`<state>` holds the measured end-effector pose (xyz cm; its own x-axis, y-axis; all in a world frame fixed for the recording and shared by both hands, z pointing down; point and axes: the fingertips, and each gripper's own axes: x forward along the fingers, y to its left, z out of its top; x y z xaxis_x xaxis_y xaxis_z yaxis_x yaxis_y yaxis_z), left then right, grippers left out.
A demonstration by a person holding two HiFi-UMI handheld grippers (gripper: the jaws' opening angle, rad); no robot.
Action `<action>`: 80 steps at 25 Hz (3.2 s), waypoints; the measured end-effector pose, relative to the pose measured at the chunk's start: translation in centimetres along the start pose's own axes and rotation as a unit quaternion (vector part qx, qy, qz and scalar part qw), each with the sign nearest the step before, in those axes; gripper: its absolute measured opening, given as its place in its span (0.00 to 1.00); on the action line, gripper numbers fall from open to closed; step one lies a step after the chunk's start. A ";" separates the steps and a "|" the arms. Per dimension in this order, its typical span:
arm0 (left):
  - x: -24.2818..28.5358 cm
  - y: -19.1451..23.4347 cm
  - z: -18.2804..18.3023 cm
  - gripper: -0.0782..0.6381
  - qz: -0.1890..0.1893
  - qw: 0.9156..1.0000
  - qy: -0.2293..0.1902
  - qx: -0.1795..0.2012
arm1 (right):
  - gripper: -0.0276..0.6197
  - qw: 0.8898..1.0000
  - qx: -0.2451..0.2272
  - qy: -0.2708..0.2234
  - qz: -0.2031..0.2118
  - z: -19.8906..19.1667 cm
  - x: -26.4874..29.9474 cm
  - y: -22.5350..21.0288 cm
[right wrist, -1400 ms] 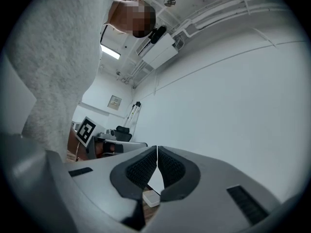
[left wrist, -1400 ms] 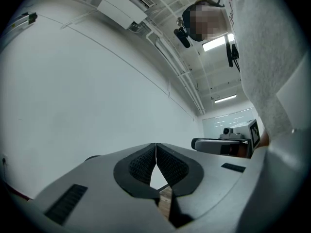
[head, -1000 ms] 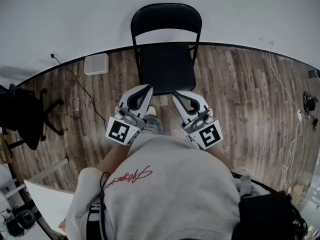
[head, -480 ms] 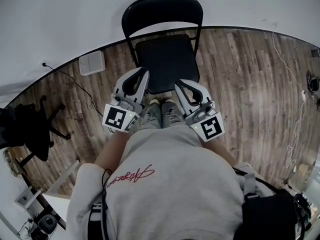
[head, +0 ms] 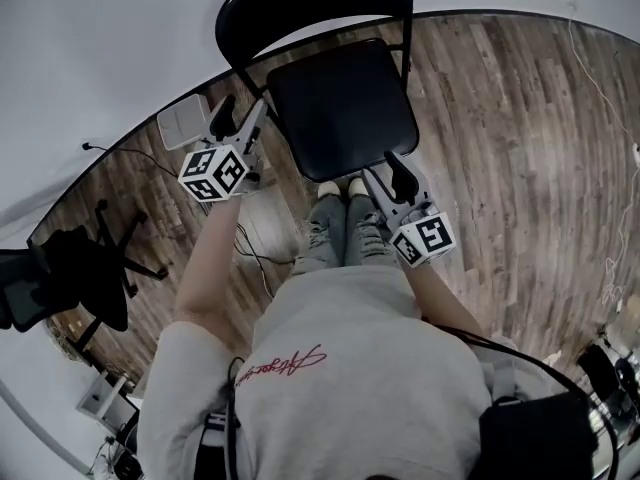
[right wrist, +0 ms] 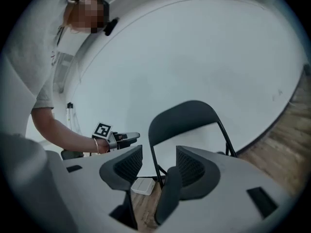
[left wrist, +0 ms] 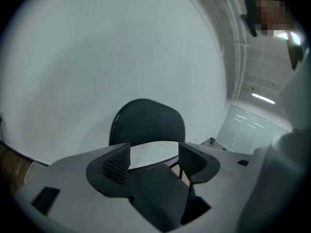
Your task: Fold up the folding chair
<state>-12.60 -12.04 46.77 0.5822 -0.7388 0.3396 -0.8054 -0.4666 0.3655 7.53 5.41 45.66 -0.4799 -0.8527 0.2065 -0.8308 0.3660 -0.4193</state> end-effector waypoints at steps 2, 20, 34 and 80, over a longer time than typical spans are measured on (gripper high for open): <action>1.8 4.3 -1.5 0.55 0.030 0.999 0.015 -0.008 | 0.37 0.998 0.050 0.013 -0.028 -4.1 -0.3 -2.4; 14.0 11.6 -9.1 0.60 -0.126 0.977 0.172 0.013 | 0.41 0.906 0.403 0.091 -0.093 -32.4 -1.4 -11.3; 15.9 8.1 -11.1 0.60 -0.208 0.963 0.168 0.030 | 0.44 0.870 0.492 0.014 0.009 -33.1 0.1 -13.0; 16.1 7.0 -0.8 0.55 -0.221 0.971 0.087 0.023 | 0.45 0.681 0.653 0.147 -0.297 -10.8 13.1 -13.5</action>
<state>-8.81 -26.77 55.51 0.8788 -0.3704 0.3010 -0.4747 -0.7435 0.4710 9.38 -6.64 63.57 -0.3651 -0.5236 0.7698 -0.0357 -0.8184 -0.5736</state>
